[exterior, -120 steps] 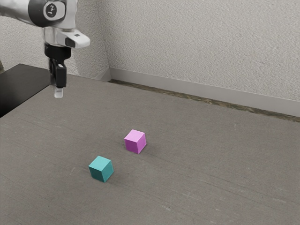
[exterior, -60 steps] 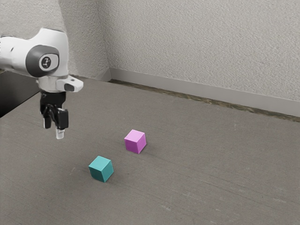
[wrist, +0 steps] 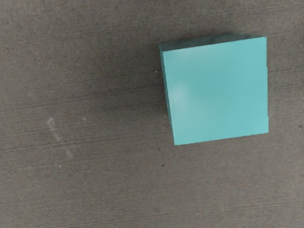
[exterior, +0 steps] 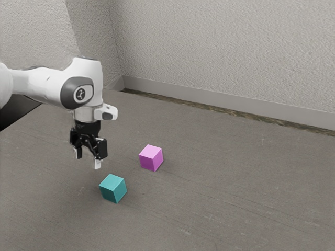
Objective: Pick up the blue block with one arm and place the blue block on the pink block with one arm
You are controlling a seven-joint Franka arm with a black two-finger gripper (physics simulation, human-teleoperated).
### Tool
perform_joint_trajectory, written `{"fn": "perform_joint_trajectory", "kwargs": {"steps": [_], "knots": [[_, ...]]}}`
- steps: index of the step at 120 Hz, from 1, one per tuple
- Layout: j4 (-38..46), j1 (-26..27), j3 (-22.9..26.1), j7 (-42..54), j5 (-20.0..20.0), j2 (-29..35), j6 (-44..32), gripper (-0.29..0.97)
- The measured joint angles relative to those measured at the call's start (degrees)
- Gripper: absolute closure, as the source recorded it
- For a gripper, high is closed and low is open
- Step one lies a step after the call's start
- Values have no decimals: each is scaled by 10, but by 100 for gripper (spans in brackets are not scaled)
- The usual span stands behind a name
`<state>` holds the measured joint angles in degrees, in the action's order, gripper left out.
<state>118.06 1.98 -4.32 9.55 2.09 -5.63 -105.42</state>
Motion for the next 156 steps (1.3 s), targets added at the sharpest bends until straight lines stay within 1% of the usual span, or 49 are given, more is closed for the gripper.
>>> {"fn": "perform_joint_trajectory", "kwargs": {"steps": [22,45,56,70,98,132,140,156], "knots": [[-1,-2,1,-28,-11,-37,-28,0],[-3,-1,18,-49,-18,-59,-53,0],[-19,-1,19,-57,-21,-85,-61,0],[-41,13,19,-65,-24,-112,-68,0],[-45,19,20,-78,-39,-150,-81,0],[-44,20,19,-88,-42,-170,-96,-1],[-43,20,19,-90,-42,-171,-98,3],[-43,20,19,-94,-42,-173,-100,2]]}}
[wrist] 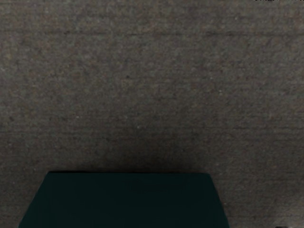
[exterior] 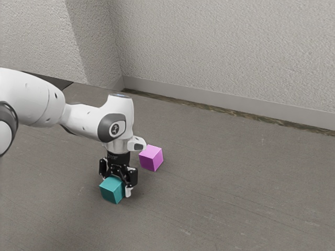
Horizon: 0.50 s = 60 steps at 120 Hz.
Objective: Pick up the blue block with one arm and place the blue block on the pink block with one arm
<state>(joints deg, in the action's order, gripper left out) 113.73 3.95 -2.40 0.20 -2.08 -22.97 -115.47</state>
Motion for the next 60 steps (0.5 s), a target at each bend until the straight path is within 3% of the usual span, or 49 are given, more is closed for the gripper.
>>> {"fn": "perform_joint_trajectory", "kwargs": {"steps": [13,20,60], "knots": [[0,0,0,-1,-3,1,-1,6],[0,1,0,-2,-5,3,-1,16],[-5,-9,15,20,-32,12,-2,33]]}}
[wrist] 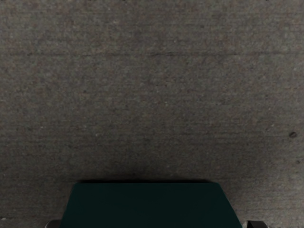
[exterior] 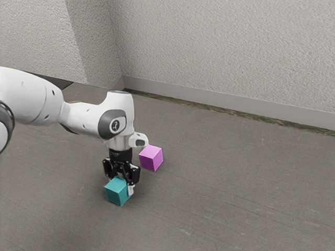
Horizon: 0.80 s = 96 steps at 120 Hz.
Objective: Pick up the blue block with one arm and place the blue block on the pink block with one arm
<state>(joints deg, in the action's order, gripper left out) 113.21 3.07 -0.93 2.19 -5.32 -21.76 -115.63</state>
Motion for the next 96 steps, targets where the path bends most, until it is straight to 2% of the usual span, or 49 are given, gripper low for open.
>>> {"fn": "perform_joint_trajectory", "kwargs": {"steps": [30,54,96], "knots": [[-99,-1,-1,36,-30,-6,38,36],[-199,-35,-3,57,-45,-36,73,36],[-346,-32,1,81,-48,-129,107,36]]}}
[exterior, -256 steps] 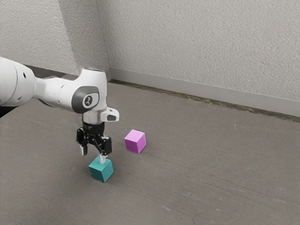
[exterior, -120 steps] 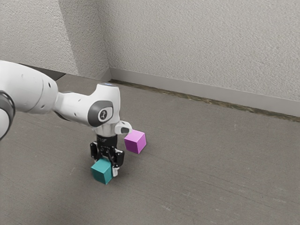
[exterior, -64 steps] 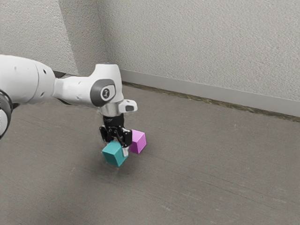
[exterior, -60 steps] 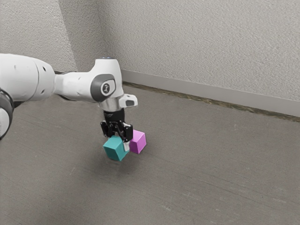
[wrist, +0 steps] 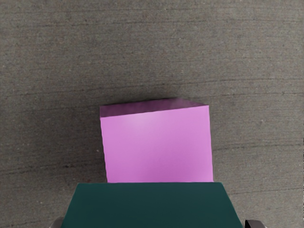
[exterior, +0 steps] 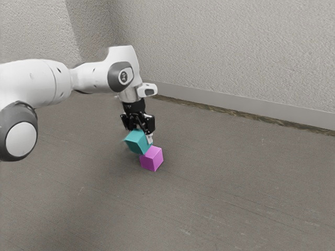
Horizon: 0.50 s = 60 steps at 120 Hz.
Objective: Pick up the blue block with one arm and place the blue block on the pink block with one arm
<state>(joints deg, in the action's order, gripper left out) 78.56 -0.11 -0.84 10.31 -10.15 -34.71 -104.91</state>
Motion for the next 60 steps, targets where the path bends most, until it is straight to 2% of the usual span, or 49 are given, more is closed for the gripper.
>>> {"fn": "perform_joint_trajectory", "kwargs": {"steps": [46,60], "knots": [[-57,16,-3,15,-8,-39,16,35],[-65,17,-3,19,-10,-43,20,23]]}}
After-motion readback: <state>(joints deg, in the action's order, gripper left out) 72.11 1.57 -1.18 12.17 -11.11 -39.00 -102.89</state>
